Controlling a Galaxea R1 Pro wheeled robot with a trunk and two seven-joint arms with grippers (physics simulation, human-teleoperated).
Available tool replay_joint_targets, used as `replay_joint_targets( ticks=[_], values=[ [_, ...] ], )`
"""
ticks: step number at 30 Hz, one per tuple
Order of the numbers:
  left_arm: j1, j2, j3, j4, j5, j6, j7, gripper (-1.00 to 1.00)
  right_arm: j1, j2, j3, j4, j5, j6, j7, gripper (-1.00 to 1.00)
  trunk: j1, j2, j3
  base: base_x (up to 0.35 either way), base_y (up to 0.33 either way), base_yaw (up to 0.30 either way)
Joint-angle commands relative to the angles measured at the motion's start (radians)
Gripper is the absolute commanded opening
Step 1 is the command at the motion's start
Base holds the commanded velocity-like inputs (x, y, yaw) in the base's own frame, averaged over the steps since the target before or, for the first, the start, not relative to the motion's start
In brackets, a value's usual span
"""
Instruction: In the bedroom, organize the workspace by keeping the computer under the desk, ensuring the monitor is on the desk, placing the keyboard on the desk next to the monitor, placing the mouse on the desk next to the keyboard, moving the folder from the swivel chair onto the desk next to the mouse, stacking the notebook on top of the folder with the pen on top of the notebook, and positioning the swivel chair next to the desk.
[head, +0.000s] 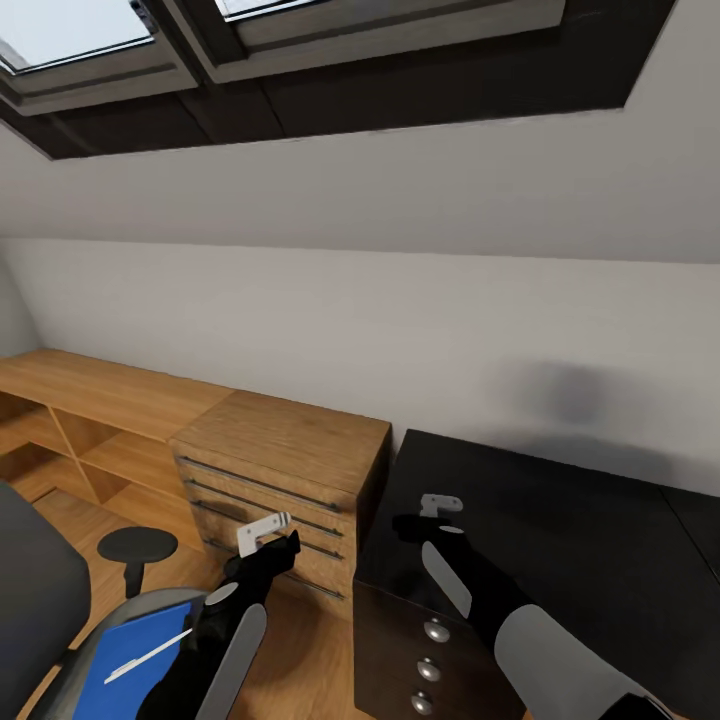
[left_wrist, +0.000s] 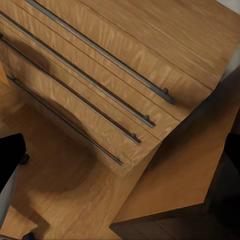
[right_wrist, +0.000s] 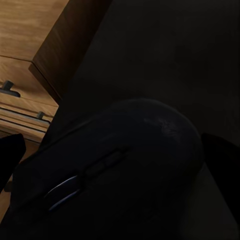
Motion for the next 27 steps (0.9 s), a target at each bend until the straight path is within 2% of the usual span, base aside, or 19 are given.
replay_joint_targets(
  ticks=[1, 6, 13, 27],
  values=[
    [-0.001, 0.0, -0.001, -0.001, 0.009, 0.002, 0.008, 1.0, -0.001, -0.001, 0.005, -0.002, -0.009, 0.003, -0.007, -1.0, 0.0, -0.001, -0.001, 0.0, 0.0, 0.0],
    [-0.001, 0.0, -0.001, -0.001, 0.009, 0.003, 0.008, 1.0, -0.001, -0.001, 0.021, 0.0, -0.009, 0.031, -0.008, -1.0, 0.0, -0.001, -0.001, 0.0, 0.0, 0.0],
    [-0.001, -0.001, -0.004, -0.001, 0.009, 0.003, 0.009, 1.0, -0.001, -0.001, 0.031, 0.0, -0.011, 0.131, -0.007, -1.0, 0.027, -0.05, -0.023, 0.0, 0.0, 0.0],
    [-0.001, -0.001, -0.015, 0.002, 0.01, 0.003, 0.009, 1.0, -0.001, -0.001, 0.032, 0.0, -0.011, 0.152, -0.006, -1.0, 0.081, -0.148, -0.067, 0.0, 0.0, 0.0]
  ],
)
